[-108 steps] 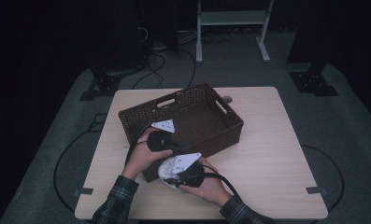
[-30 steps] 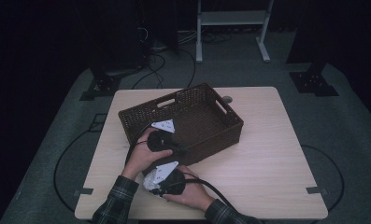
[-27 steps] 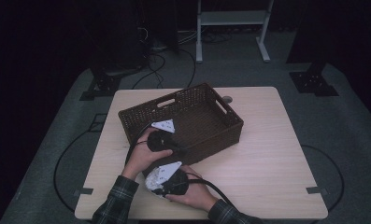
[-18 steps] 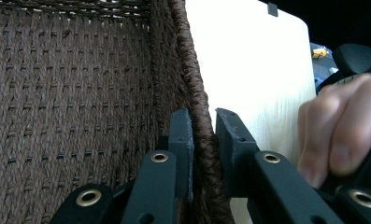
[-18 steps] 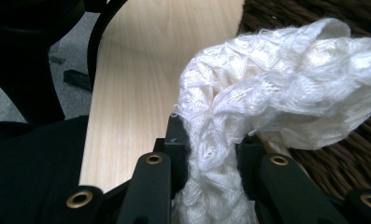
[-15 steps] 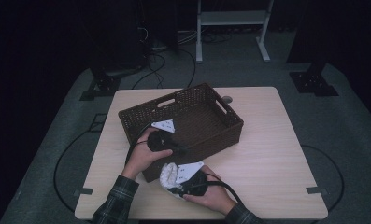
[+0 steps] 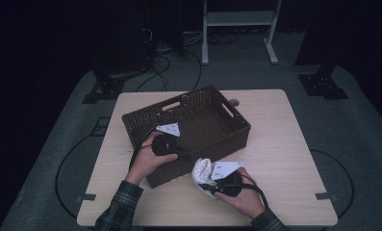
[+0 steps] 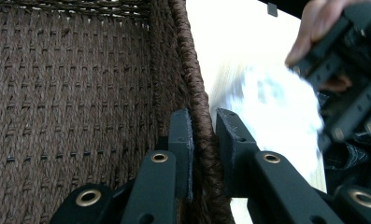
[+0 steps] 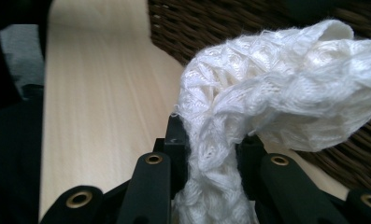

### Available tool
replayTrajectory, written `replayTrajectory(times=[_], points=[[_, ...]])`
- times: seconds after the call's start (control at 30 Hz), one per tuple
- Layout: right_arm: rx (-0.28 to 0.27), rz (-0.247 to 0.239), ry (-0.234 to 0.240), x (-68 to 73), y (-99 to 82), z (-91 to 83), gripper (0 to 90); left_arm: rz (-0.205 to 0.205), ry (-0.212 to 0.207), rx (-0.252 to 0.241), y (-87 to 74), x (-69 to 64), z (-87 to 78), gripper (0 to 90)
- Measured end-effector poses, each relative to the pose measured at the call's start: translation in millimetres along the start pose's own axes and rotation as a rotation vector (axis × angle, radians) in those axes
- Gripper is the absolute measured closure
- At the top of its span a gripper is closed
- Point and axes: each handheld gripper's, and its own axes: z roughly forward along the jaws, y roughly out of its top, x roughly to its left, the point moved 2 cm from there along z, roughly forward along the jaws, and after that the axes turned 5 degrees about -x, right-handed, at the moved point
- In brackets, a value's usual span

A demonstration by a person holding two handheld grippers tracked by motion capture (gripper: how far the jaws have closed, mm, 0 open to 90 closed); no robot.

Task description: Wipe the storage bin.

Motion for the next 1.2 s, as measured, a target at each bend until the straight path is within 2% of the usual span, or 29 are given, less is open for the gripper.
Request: replayTrajectory(times=[0.23, 0.47, 0.57, 0.73, 0.83, 1.07, 1.2], points=[[0.032, 0.038, -0.120, -19.4, -23.3, -29.0, 72.2, 0.001, 0.009, -0.014, 2.8, -1.4, -1.7, 73.5], [0.044, 0.075, -0.184, -33.0, -37.9, -48.6, 72.0, 0.019, 0.014, -0.037, 6.7, -5.4, -8.6, 68.1], [0.053, 0.082, -0.210, -38.6, -43.7, -55.2, 72.0, 0.025, 0.029, -0.024, 8.4, -7.2, -16.0, 67.8], [0.061, 0.106, -0.235, -44.4, -50.9, -64.8, 72.0, 0.024, 0.035, -0.045, 8.4, -9.6, -32.5, 69.7], [0.063, 0.123, -0.245, -46.7, -53.9, -67.8, 71.7, 0.024, 0.061, -0.038, 6.7, -10.8, -43.8, 71.3], [0.068, 0.124, -0.262, -51.3, -56.2, -70.0, 71.7, 0.012, 0.088, -0.042, -2.5, -14.6, -67.9, 73.5], [0.064, 0.141, -0.268, -51.6, -56.7, -69.4, 71.6, 0.008, 0.101, -0.041, -9.6, -20.7, -80.3, 74.0]])
